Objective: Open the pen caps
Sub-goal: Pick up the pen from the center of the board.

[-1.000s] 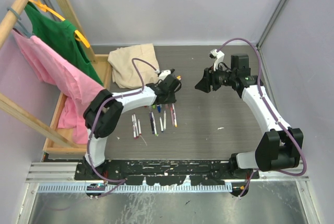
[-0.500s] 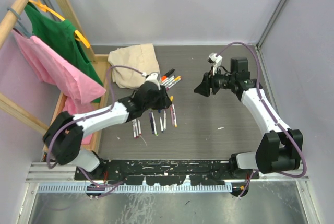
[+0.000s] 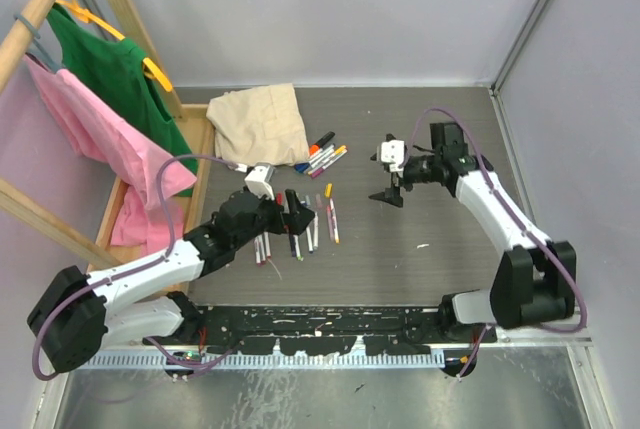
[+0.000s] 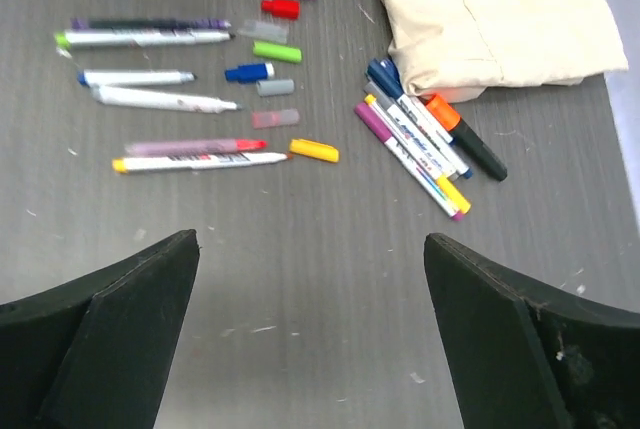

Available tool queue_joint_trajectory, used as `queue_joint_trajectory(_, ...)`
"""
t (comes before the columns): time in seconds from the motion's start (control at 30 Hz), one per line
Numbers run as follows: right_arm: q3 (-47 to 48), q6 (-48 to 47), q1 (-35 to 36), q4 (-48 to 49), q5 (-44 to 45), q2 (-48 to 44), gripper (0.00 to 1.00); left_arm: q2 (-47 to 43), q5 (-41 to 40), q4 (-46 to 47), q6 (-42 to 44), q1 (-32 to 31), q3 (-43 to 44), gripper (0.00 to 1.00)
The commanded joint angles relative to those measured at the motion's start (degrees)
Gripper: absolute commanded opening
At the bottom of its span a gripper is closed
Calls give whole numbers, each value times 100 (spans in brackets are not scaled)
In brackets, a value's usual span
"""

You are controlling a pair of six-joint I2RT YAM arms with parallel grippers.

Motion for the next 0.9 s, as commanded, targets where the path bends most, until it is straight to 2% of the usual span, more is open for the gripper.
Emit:
queue_joint_trajectory(0.0, 1161, -3084, 415, -1469, 497, 1068, 99, -204, -342, 96, 137, 41, -51, 98)
queue_joint_trajectory(0.03, 1468, -3377, 554, -1864, 782, 1356, 97, -229, -406, 5, 154, 44, -47, 98)
queue_joint_trajectory(0.17, 2403, -3784, 977, -2204, 1711, 2437, 87, -410, -643, -285, 202, 51, -101, 98)
queue_joint_trajectory(0.33, 4156, -3811, 1282, -3054, 2253, 3949, 68, -755, -981, -566, 277, 51, -223, 98)
queue_joint_trajectory(0.47, 5129, -3734, 1398, -3239, 2529, 4820, 59, -1027, -1186, -715, 302, 58, -373, 98)
queue_joint_trajectory(0.77, 6266, -3701, 1487, -3345, 2799, 5708, 49, -1398, -1285, -733, 319, 52, -566, 98)
queue_joint_trajectory(0.87, 6624, -3731, 1515, -3519, 2929, 5979, 42, -1403, -1291, -733, 319, 52, -575, 98)
